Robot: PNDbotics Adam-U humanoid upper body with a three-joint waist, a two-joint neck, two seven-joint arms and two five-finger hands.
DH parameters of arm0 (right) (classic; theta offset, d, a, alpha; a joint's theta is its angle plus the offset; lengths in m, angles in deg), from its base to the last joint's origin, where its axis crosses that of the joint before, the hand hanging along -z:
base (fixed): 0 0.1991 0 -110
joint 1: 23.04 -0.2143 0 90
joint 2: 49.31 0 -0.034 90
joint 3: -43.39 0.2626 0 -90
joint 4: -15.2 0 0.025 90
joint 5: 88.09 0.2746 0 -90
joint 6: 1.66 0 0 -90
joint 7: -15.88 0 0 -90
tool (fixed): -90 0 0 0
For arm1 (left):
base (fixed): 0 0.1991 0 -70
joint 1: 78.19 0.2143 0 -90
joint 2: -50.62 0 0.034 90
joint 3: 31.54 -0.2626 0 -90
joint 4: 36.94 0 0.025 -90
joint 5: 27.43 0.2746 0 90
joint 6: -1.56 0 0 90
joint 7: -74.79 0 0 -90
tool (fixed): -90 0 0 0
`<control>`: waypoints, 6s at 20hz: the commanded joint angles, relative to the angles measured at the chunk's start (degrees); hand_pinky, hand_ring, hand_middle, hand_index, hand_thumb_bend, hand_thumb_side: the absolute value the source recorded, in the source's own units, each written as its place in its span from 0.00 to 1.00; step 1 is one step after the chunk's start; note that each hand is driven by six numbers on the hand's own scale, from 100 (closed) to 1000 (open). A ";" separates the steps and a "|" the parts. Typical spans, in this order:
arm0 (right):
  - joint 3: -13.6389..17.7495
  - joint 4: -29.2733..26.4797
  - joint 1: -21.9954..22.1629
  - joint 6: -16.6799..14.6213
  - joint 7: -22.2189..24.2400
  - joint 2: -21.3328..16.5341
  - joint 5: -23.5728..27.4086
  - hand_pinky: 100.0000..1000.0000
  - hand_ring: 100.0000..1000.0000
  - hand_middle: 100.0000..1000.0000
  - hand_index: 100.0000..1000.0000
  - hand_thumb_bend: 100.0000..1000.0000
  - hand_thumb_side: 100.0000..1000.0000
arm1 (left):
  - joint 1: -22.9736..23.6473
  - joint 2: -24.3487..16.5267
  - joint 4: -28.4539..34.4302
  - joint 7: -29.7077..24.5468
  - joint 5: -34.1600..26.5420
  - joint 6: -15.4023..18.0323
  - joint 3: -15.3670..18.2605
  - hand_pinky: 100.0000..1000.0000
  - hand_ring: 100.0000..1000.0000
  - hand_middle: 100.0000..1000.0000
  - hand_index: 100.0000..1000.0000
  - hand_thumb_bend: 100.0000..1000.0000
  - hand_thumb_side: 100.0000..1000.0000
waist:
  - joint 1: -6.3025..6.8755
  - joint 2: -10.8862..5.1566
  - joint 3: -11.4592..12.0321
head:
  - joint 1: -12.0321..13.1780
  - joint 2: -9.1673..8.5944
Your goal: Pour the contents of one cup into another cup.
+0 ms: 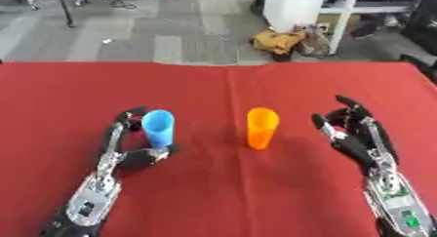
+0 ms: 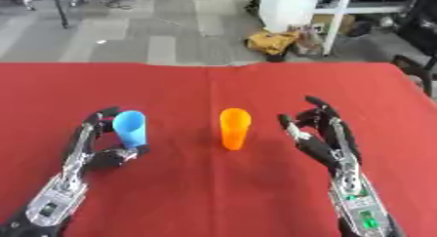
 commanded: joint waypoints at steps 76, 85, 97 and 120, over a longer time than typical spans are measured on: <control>-4.65 22.03 -13.38 -7.37 7.93 -1.96 -11.35 0.88 0.72 0.65 0.97 0.48 0.11 | 20.60 -7.85 45.84 -6.29 -12.24 -4.16 -1.52 0.49 0.32 0.34 0.68 0.41 0.00 | 3.67 -2.38 5.16 | -4.51 -0.58; -5.08 26.41 -16.18 -7.73 8.38 -0.41 -12.18 0.88 0.71 0.63 0.97 0.49 0.11 | 21.06 -7.29 45.90 -6.33 -11.90 -4.19 -1.60 0.49 0.32 0.34 0.68 0.40 0.00 | 3.74 -2.48 5.92 | -5.20 -0.65; -5.83 31.73 -19.18 -8.40 9.66 2.19 -13.07 0.83 0.59 0.55 0.93 0.49 0.10 | 21.08 -6.91 45.93 -6.60 -11.89 -4.24 -1.89 0.49 0.32 0.34 0.68 0.40 0.00 | 3.65 -2.55 7.13 | -5.84 -0.82; -7.09 22.50 -21.77 -7.06 8.85 1.45 -11.03 0.71 0.37 0.35 0.76 0.22 0.00 | 21.46 -7.14 44.50 -6.92 -10.34 -4.14 -1.92 0.49 0.31 0.34 0.67 0.39 0.00 | 3.11 -2.68 6.88 | -5.90 -1.43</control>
